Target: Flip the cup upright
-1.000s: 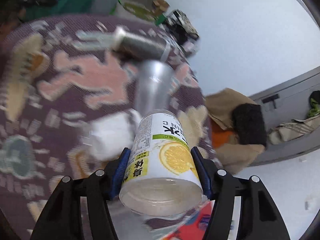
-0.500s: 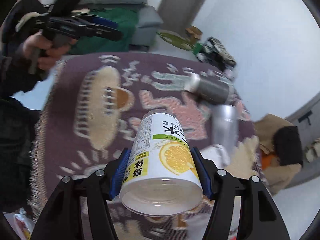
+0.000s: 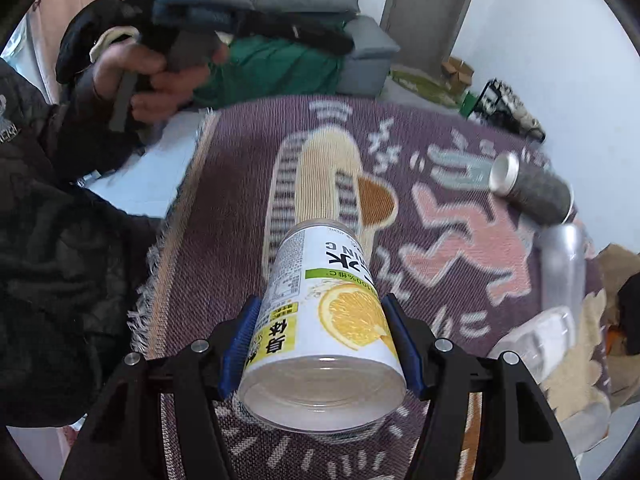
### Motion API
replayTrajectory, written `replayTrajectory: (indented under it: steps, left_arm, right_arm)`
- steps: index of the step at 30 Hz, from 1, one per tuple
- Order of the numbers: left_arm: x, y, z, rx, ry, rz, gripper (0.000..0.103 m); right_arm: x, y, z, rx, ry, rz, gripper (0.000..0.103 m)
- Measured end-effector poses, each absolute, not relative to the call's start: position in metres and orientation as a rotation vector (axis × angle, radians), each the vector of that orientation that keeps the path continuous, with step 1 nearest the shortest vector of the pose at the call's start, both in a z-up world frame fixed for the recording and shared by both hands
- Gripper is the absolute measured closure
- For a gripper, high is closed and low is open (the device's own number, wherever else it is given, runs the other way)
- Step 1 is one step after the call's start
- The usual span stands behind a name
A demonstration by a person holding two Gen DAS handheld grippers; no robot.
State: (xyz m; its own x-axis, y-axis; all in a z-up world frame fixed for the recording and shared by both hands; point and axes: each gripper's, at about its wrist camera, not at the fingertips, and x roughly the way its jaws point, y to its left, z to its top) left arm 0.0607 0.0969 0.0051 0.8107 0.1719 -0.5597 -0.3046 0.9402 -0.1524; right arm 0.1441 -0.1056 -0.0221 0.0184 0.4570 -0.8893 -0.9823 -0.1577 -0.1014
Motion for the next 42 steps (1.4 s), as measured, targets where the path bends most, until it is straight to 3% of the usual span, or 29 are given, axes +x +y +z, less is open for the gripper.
replayTrajectory:
  steps: [9,10,12,17,29,42]
  left_arm:
    - [0.069,0.088,0.001,-0.229,0.591,0.234,0.005]
    - [0.071,0.086,0.000,-0.223,0.595,0.226,0.005]
    - [0.076,0.080,0.000,-0.201,0.605,0.204,0.005]
    - [0.085,0.067,0.004,-0.115,0.623,0.147,0.005]
    - [0.118,-0.018,0.010,0.323,0.693,-0.124,0.005]
    - [0.147,-0.087,-0.026,0.581,0.866,-0.444,0.005]
  right_arm:
    - [0.167,-0.120,-0.063,-1.039,0.815,1.368,0.040]
    - [0.168,-0.121,-0.062,-1.044,0.809,1.337,0.036]
    - [0.169,-0.125,-0.057,-1.029,0.806,1.310,0.016]
    - [0.175,-0.144,-0.031,-0.907,0.768,1.210,0.008]
    - [0.161,-0.208,-0.012,-0.640,0.762,0.962,0.008]
    - [0.127,-0.270,-0.048,-0.335,0.832,0.694,0.008]
